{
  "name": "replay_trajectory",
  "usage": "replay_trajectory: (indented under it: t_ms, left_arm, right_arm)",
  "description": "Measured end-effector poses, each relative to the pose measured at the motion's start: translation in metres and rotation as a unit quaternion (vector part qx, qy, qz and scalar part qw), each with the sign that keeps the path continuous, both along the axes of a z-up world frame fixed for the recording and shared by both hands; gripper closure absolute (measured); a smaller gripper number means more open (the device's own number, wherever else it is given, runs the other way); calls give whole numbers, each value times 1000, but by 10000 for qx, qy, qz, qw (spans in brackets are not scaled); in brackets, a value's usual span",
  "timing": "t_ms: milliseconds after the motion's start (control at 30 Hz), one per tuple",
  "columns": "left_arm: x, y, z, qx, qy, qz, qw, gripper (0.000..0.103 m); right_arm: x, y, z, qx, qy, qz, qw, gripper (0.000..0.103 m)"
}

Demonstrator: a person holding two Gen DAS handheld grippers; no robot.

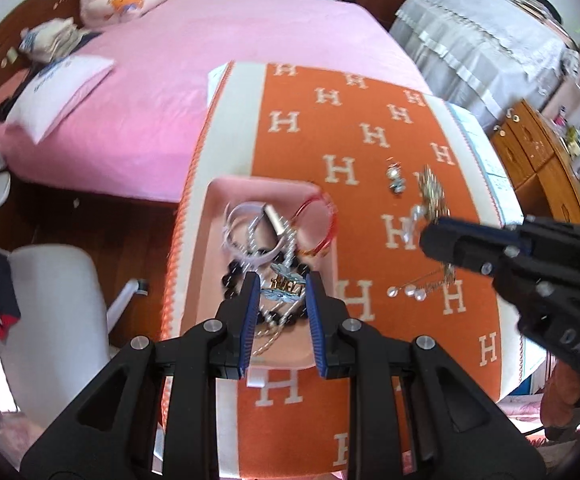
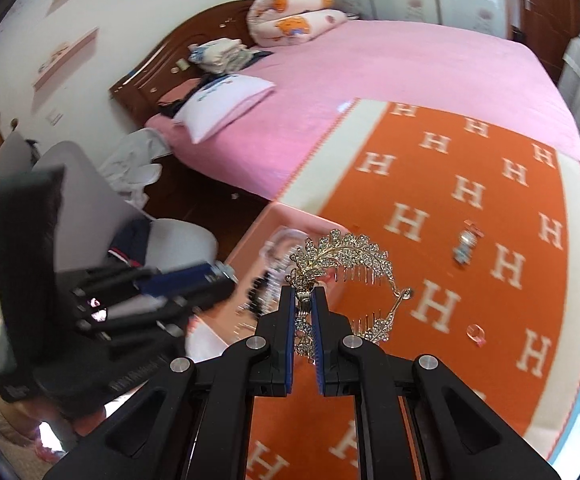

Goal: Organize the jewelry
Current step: 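Carry the charm into the pink tray with the left tool while the right drops the hair comb there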

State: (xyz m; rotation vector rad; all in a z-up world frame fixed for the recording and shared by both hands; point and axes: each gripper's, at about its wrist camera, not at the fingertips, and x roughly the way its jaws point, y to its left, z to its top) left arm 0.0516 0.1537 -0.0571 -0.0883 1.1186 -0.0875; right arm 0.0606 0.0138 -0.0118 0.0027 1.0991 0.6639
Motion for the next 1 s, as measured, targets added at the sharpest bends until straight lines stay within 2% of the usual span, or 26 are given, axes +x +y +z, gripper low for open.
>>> replay_trajectory:
  t_ms: [233, 467, 700, 900, 967, 1000]
  left_arm:
    - [2, 12, -36, -83, 318, 212, 9992, 83]
    - [13, 12, -63, 6, 467, 309, 9984, 82]
    - [11, 13, -68, -3, 427, 311, 9986, 82]
    - [2, 21, -69, 25, 481, 361, 9982, 82]
    - [0, 23, -68, 33, 478, 370, 9982, 80]
    - [-2, 24, -67, 41, 480, 373, 9981, 75]
  right_arm:
    - [11, 44, -17, 291, 450, 354, 9979, 96]
    - [27, 74, -69, 10, 969, 509, 9940, 96]
    - [35, 84, -101, -333, 1117, 641, 9911, 96]
    - [40, 101, -110, -411, 1176, 786, 9891, 95]
    - [39, 111, -111, -427, 1160, 889, 9883, 95]
    - [37, 115, -111, -448, 1145, 944, 9879, 95]
